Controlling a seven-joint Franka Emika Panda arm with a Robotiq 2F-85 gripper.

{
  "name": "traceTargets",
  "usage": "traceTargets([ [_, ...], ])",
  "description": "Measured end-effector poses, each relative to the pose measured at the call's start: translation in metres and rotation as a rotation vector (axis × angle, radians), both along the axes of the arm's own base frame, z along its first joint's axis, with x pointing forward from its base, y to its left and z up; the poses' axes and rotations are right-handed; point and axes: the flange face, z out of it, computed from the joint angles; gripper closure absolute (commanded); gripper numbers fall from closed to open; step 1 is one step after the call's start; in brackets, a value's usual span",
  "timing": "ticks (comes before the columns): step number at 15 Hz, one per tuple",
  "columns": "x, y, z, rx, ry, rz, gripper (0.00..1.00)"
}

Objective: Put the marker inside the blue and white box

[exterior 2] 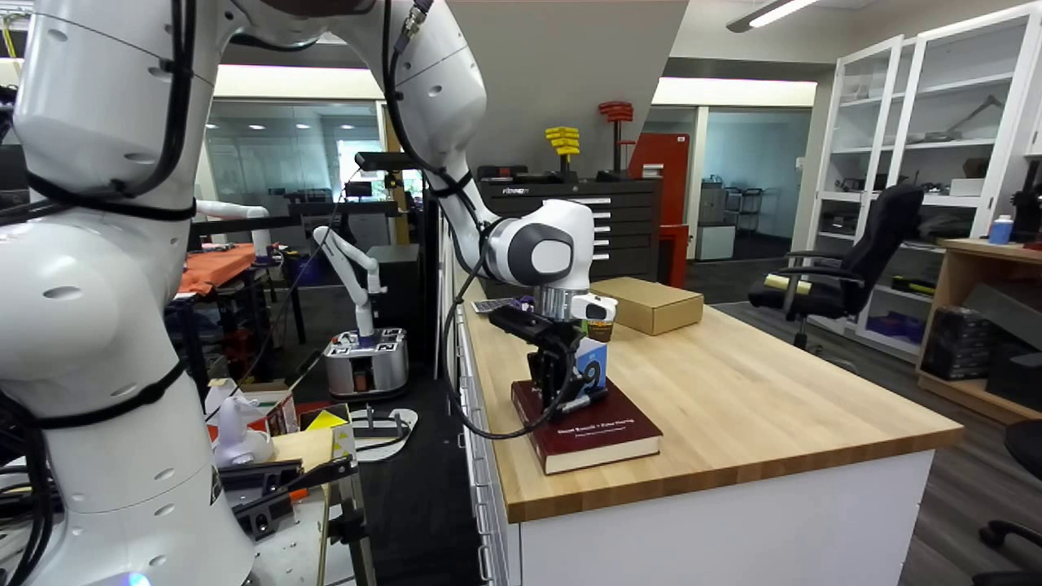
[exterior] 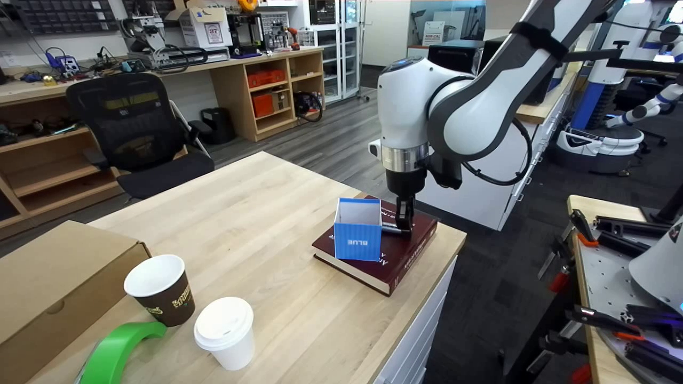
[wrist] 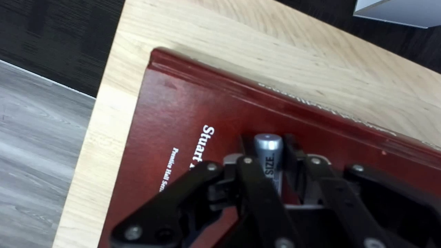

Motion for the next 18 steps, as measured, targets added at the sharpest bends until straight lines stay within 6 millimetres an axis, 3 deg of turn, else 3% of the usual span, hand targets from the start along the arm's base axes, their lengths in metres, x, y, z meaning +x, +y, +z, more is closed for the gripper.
traceTargets([
  [4,0.001,-0.003,0.001,0.000,-0.004,-0.007,0.93],
  [7,0.004,-0.019,0.010,0.015,-0.055,-0.053,0.93],
  [12,-0.016,-0.048,0.060,0.031,-0.194,-0.141,0.94],
  [18,-0.043,-0.042,0.123,-0.039,-0.272,-0.088,0.94],
])
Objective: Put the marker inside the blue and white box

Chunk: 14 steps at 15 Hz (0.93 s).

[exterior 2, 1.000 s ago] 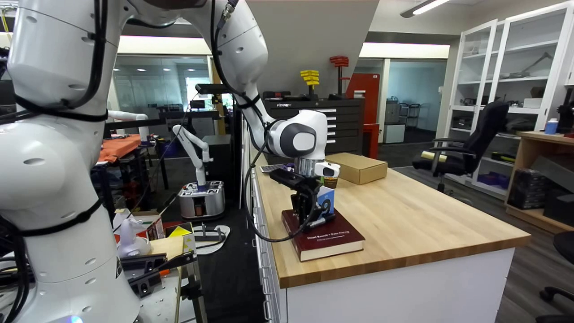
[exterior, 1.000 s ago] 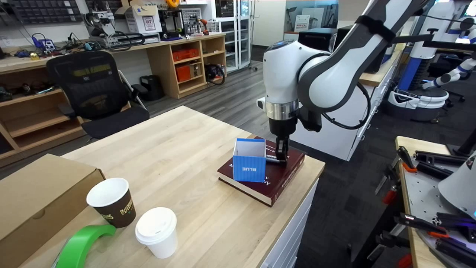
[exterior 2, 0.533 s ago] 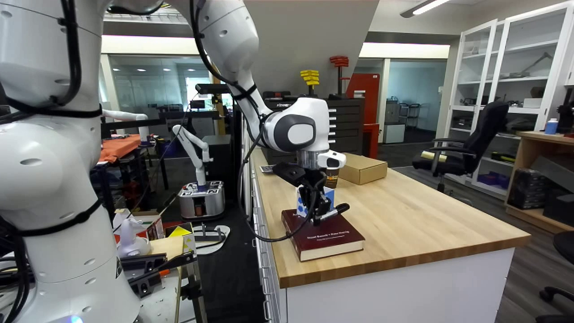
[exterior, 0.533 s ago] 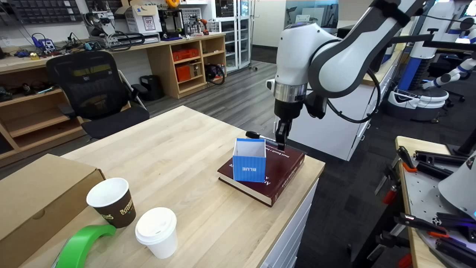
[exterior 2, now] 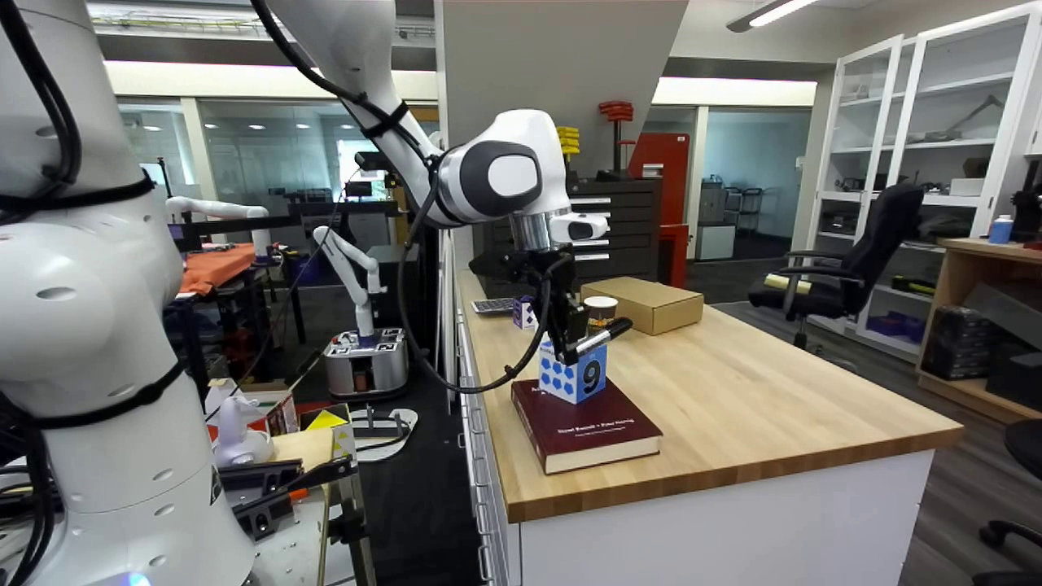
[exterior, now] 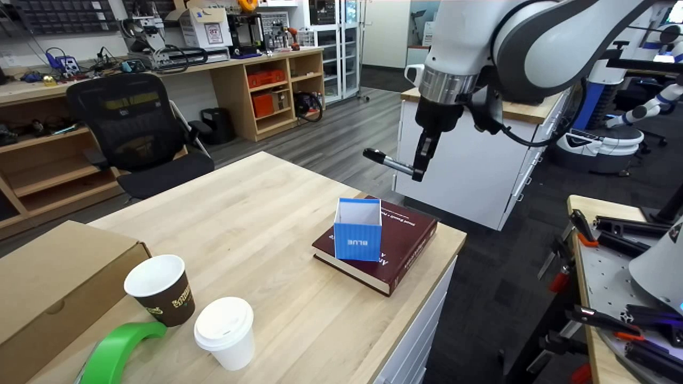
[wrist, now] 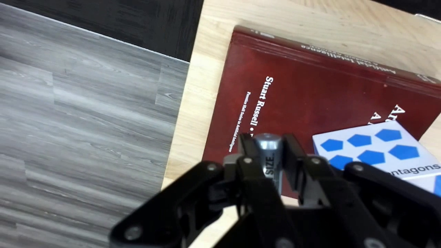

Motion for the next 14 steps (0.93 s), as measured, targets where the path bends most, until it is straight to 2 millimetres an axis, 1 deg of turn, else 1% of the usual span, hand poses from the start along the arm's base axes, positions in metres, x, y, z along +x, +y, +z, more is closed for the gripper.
traceTargets([
  [4,-0.010,0.017,0.029,-0.080,0.080,0.061,0.93],
  [7,-0.011,0.029,0.048,-0.150,0.174,0.116,0.93],
  [11,-0.006,0.047,0.073,-0.251,0.285,0.196,0.93],
  [14,0.006,0.060,0.082,-0.316,0.361,0.253,0.93],
])
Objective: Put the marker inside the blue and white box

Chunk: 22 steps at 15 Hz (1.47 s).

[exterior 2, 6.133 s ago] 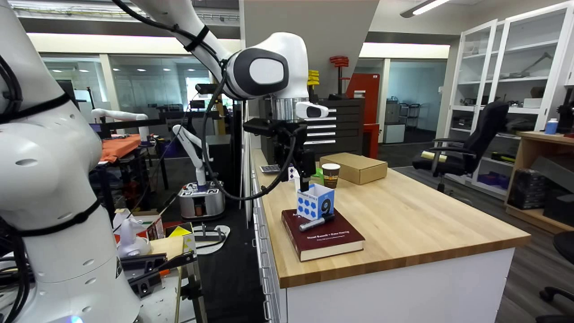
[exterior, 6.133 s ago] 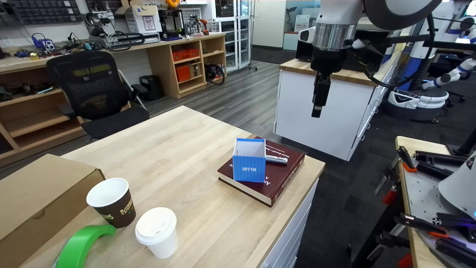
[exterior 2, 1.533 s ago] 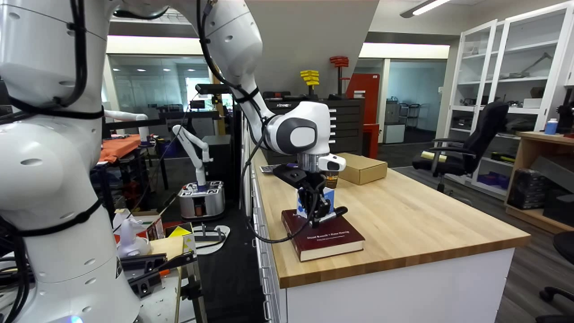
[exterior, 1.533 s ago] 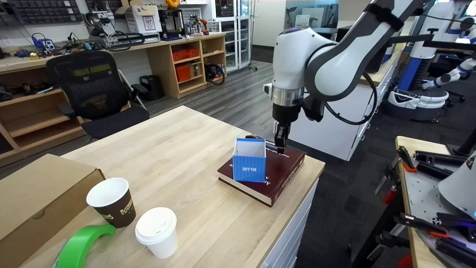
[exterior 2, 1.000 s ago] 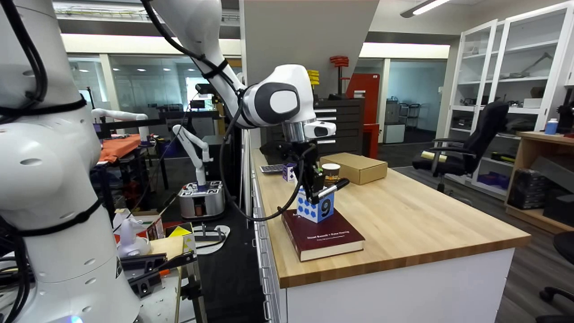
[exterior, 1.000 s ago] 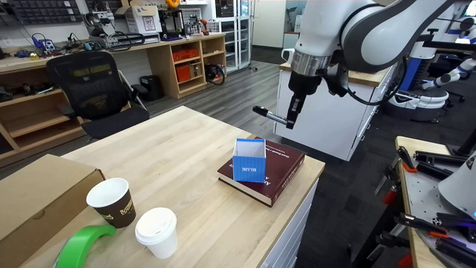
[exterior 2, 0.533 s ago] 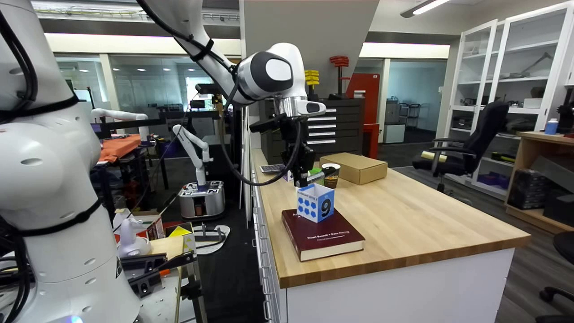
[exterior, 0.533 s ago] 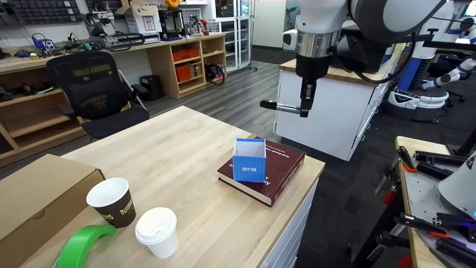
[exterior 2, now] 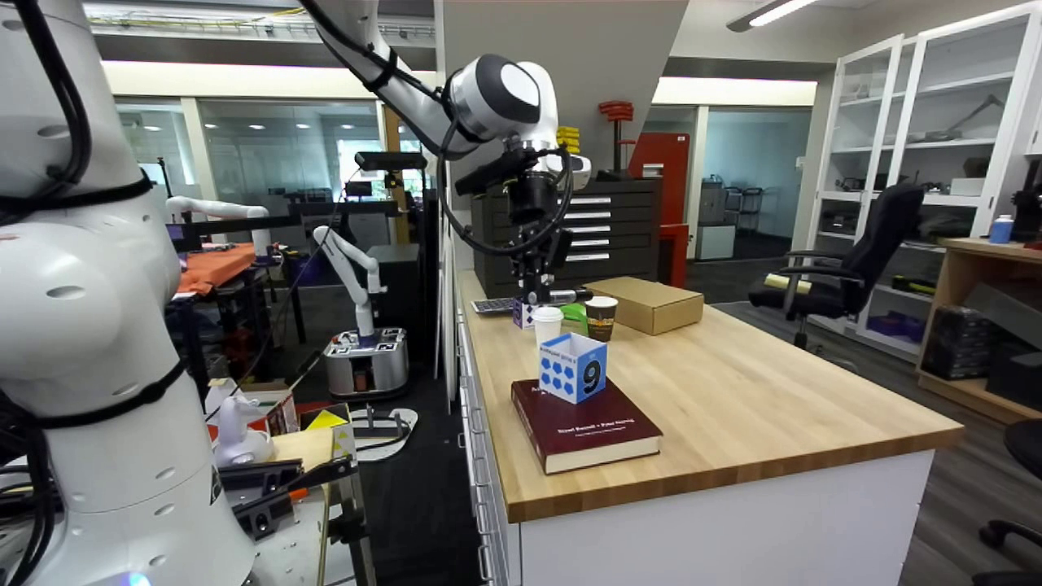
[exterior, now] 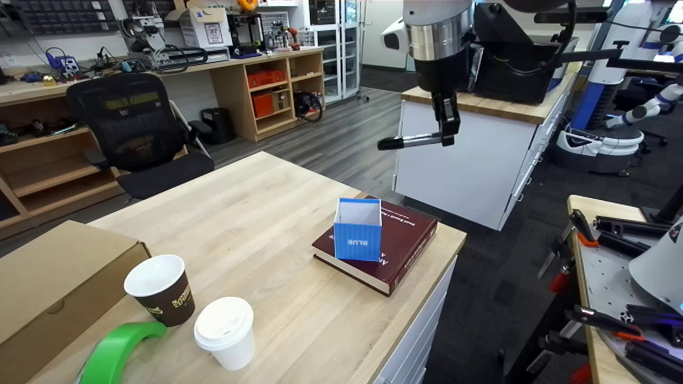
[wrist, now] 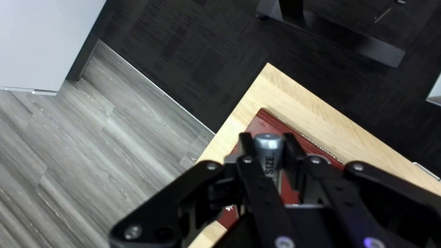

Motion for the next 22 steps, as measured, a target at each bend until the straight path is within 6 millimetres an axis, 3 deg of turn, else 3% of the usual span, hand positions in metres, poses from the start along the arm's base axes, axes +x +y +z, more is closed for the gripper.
traceTargets([
  [3,0.018,0.012,-0.005,-0.050,0.080,0.052,0.94],
  [12,0.071,0.055,-0.050,-0.141,0.298,0.194,0.94],
  [18,0.092,0.087,-0.067,-0.149,0.401,0.267,0.94],
  [22,0.099,0.099,-0.091,-0.188,0.494,0.291,0.93],
])
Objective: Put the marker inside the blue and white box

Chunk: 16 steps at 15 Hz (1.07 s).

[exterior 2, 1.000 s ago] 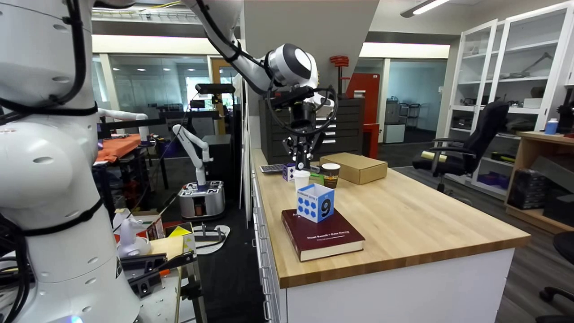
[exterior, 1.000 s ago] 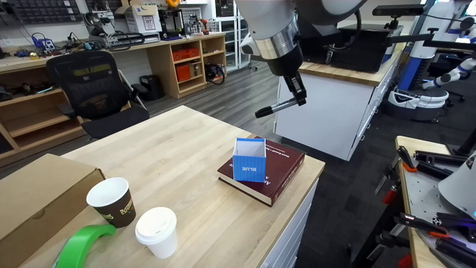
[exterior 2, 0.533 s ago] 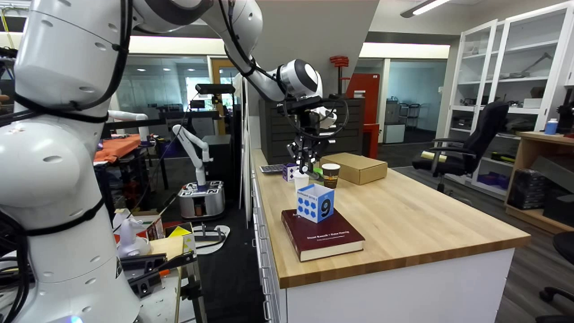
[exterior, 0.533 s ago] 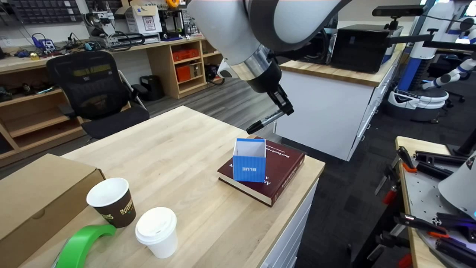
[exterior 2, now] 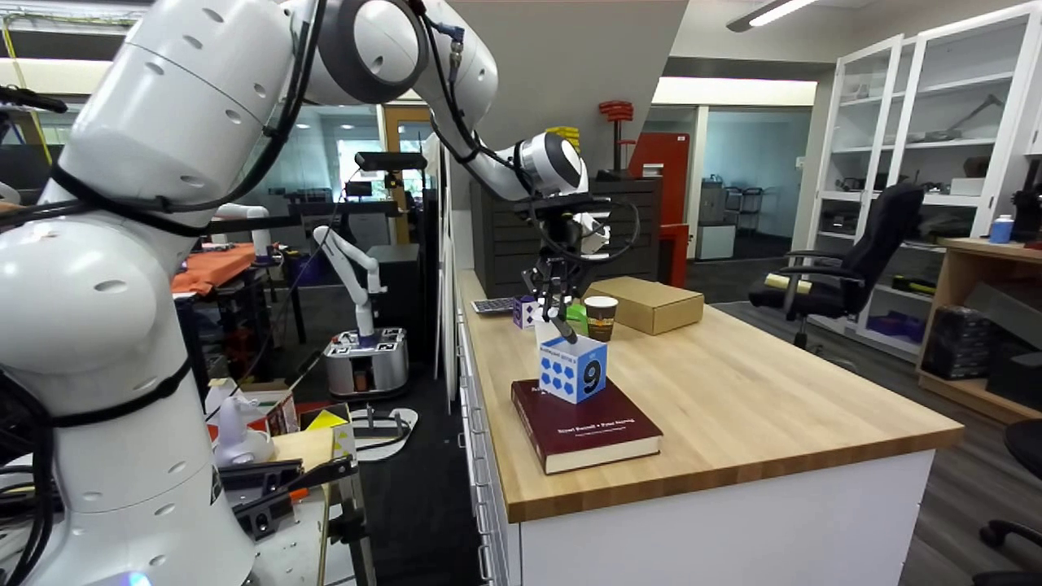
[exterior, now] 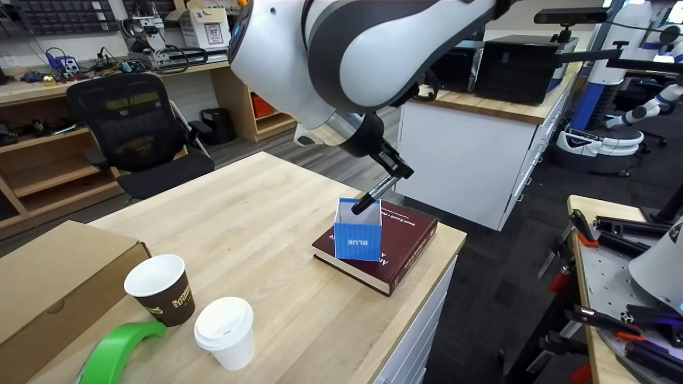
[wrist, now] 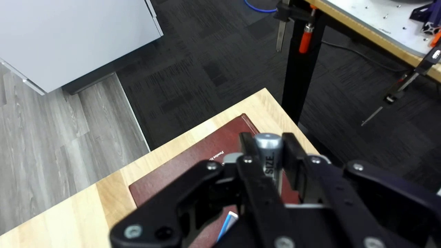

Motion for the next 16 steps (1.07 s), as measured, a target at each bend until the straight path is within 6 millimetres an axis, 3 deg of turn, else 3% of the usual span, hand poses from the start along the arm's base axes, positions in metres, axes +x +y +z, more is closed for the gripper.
traceTargets([
  [2,0.003,0.004,-0.014,-0.030,0.042,0.008,0.93],
  [3,0.005,0.006,-0.020,-0.042,0.061,0.015,0.85],
  [4,0.007,0.008,-0.025,-0.052,0.078,0.019,0.52],
  [6,0.012,0.012,-0.032,-0.062,0.098,0.023,0.45],
  [12,0.029,0.016,-0.031,-0.043,0.089,0.025,0.06],
  [16,0.038,0.013,-0.010,0.030,0.059,-0.012,0.00],
])
